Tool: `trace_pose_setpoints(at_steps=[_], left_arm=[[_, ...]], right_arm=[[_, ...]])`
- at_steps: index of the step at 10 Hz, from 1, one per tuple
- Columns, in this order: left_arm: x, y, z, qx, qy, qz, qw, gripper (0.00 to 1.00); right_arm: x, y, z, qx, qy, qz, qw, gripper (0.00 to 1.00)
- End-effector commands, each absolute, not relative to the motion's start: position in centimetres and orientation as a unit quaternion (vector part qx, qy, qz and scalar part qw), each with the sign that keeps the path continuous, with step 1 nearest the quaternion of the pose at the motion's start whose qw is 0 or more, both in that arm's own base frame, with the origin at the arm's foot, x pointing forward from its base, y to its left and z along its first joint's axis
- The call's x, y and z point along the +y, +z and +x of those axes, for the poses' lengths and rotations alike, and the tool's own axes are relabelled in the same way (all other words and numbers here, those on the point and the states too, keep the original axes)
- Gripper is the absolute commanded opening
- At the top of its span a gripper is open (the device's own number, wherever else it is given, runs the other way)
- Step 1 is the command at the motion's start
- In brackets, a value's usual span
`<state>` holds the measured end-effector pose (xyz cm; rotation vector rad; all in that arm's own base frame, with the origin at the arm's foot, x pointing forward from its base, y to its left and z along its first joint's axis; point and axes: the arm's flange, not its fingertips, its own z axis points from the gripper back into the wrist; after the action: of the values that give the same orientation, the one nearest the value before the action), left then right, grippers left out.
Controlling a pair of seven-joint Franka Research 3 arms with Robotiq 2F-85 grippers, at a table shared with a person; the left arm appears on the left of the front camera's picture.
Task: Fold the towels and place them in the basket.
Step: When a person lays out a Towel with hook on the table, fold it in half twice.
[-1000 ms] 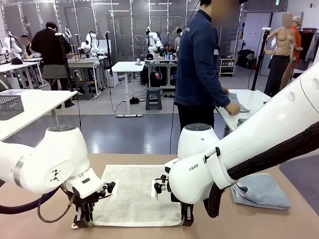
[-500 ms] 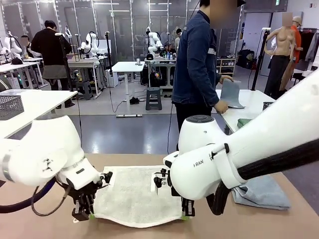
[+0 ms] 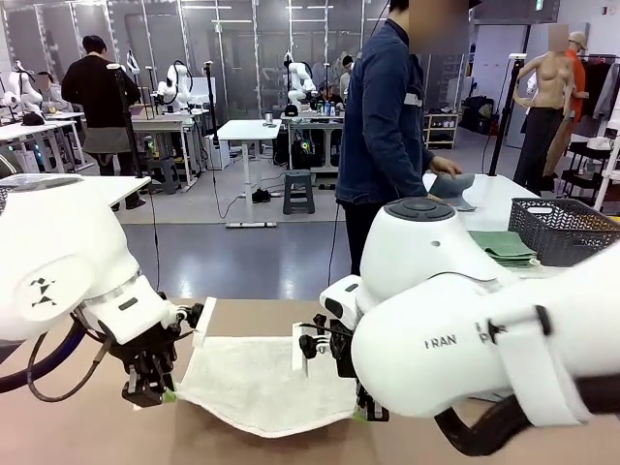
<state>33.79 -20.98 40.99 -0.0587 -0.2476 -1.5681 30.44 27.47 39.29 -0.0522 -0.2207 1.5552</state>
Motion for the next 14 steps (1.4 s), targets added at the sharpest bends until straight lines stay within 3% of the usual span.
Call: trace_pose_setpoints(at_steps=[1, 3, 6, 9, 14], left_arm=[[-19.4, 40.2, 30.3, -0.121, -0.707, -0.010, 0.697, 0.04], [-19.7, 41.3, 31.3, -0.128, -0.702, -0.010, 0.700, 0.04], [-20.6, 41.7, 35.6, -0.132, -0.686, -0.014, 0.715, 0.04], [-21.2, 41.5, 39.8, -0.138, -0.696, -0.018, 0.705, 0.04], [-22.2, 39.7, 47.3, -0.118, -0.671, 0.004, 0.732, 0.04]], right_arm=[[26.8, 39.5, 29.0, -0.108, 0.689, -0.028, 0.716, 0.00], [27.0, 40.8, 30.2, -0.113, 0.688, -0.037, 0.716, 0.00], [27.1, 41.5, 35.7, -0.086, 0.672, -0.036, 0.735, 0.00], [27.7, 40.9, 40.2, -0.072, 0.681, -0.041, 0.728, 0.00], [28.1, 38.5, 46.7, -0.082, 0.681, -0.021, 0.727, 0.00]])
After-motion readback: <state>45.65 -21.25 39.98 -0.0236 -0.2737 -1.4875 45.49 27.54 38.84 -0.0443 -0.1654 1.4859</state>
